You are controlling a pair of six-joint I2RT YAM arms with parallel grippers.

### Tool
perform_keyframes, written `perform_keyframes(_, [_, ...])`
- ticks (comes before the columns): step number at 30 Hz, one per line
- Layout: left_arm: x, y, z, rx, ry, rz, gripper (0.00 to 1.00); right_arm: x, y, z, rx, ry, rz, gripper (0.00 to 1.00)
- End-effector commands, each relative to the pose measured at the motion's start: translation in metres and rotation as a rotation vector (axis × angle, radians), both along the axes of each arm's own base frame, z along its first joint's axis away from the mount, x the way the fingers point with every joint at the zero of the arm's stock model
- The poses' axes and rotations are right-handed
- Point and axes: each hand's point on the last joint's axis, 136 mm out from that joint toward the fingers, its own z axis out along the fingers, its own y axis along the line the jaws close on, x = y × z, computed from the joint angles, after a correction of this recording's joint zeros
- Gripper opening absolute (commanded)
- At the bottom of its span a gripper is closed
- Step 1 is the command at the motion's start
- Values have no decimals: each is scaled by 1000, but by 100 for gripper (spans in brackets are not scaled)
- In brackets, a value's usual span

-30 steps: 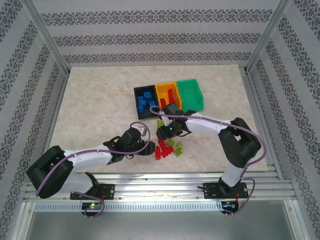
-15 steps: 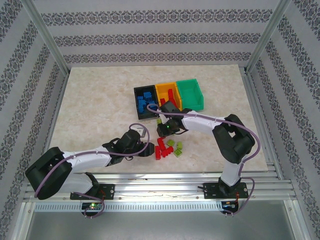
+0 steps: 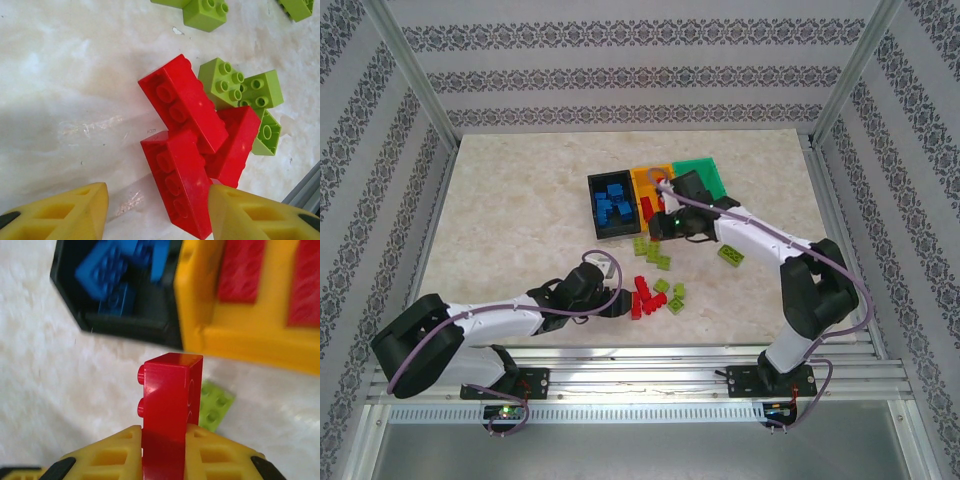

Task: Sort the legos into containers by color
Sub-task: Place the lego in the container, then pick up the lego from the middle-left of the table.

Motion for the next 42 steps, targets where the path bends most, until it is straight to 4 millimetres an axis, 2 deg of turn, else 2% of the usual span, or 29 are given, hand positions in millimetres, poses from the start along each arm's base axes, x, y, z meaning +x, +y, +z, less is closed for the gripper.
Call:
perform_keyframes(1, [1,-19,14,-34,-40,-47,55,37,-8,26,66,-70,-67,20])
perform_keyframes(6, [-3,-24,8,-5,9,-58,56,83,-17,23,70,-88,-127,21])
perform_keyframes(9, [-5,-25,7,7,24,-55,56,103,-14,20,78,-80,-127,22])
perform_keyframes(14, [-8,-24,0,63,52,-63,56,124,-9,16,83,-70,-116,28])
perform_keyframes(18, [-9,-25,-5,82,70,-68,56,126,-5,15,94,-58,-97,33])
perform_keyframes(21, [-8,-23,-6,99,71,-59,56,117,-8,13,88,-53,-94,43])
perform_keyframes(24, [-5,-20,-6,110,58,-43,56,106,-14,13,74,-54,-100,46])
perform_keyframes(28, [-1,-19,-7,138,47,-34,56,83,-18,12,88,-38,-97,46])
perform_keyframes(37, [4,-31,-15,177,70,-72,57,7,-34,-4,80,-65,-71,47])
perform_keyframes(42, [6,-30,-22,221,94,-71,54,-15,-45,-13,42,-125,-73,47])
